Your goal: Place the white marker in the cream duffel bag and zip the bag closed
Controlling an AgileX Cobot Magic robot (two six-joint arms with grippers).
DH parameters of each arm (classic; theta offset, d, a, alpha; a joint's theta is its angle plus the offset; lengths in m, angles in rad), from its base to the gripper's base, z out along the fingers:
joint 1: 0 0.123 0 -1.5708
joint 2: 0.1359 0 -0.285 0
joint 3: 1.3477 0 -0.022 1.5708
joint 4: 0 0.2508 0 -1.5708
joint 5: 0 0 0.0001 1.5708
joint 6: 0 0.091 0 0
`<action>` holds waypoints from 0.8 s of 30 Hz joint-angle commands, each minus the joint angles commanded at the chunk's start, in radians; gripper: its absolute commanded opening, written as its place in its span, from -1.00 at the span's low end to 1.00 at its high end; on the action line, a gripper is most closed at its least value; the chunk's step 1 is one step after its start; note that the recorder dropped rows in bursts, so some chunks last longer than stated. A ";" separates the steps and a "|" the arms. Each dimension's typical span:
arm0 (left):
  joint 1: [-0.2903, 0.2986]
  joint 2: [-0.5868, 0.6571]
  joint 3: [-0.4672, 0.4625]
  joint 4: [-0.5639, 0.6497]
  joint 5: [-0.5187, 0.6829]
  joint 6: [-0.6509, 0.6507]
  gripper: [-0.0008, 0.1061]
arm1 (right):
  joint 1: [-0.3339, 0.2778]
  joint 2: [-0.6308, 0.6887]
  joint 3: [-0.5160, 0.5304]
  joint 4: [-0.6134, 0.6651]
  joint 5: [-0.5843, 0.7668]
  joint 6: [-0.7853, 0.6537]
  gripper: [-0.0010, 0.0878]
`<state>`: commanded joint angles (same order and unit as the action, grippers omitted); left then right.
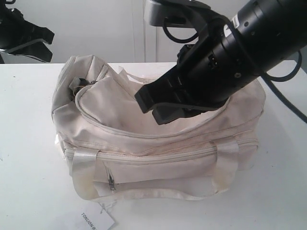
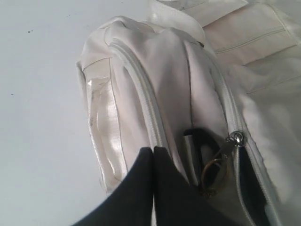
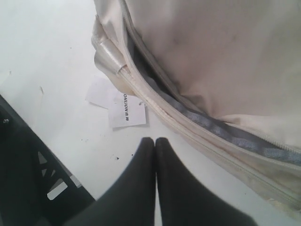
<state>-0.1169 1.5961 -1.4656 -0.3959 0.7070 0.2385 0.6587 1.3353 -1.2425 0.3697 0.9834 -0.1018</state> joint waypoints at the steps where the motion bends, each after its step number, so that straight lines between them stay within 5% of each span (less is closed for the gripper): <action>1: 0.000 0.010 0.000 -0.001 0.000 0.000 -0.85 | 0.000 0.000 0.000 0.000 0.000 0.000 -0.98; 9: 0.000 0.044 0.017 -0.070 0.000 0.000 0.11 | 0.000 0.000 0.000 -0.002 -0.002 0.000 -0.98; 24: 0.000 0.113 0.046 -0.144 -0.008 0.000 0.09 | 0.000 0.000 0.000 -0.004 -0.021 0.000 -0.98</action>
<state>-0.1169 1.7090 -1.4198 -0.5396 0.6987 0.2385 0.6587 1.3353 -1.2425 0.3661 0.9625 -0.1018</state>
